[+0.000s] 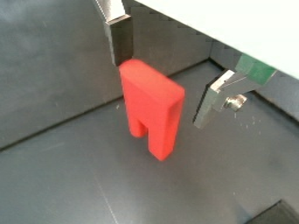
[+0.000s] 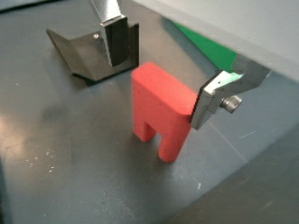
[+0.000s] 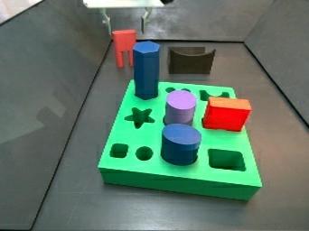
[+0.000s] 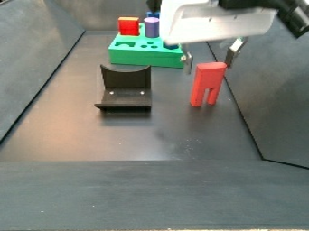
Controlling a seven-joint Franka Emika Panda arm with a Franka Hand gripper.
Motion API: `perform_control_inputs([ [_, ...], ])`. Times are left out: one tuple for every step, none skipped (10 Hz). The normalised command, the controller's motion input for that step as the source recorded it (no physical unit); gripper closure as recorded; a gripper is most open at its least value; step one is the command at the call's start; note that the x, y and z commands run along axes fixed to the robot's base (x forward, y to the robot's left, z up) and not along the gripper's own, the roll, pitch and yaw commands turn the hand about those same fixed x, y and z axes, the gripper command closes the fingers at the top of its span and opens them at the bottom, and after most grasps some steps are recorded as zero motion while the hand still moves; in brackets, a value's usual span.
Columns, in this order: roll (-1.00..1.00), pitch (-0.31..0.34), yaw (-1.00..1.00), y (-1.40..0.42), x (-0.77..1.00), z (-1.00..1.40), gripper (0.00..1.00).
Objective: Pick up the square-circle object. Move up. Rotate the square-circle object. Move to above the board. Insert the square-circle object.
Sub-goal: Pick up the square-circle object.
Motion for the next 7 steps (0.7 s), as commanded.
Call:
perform_control_inputs([
  [0.0,0.0,0.05,0.0,0.15,-0.49,0.0],
  [0.0,0.0,0.06,0.0,0.09,-0.46,0.0],
  [0.0,-0.009,0.04,0.0,0.01,-0.33,0.0],
  [0.0,0.0,0.03,0.0,0.0,-0.21,0.0],
  [0.0,-0.031,0.0,0.0,-0.02,0.0,0.0],
  [0.0,0.0,0.0,0.01,0.0,0.0,0.0],
  [0.0,0.0,0.0,0.0,0.0,0.0,1.0],
])
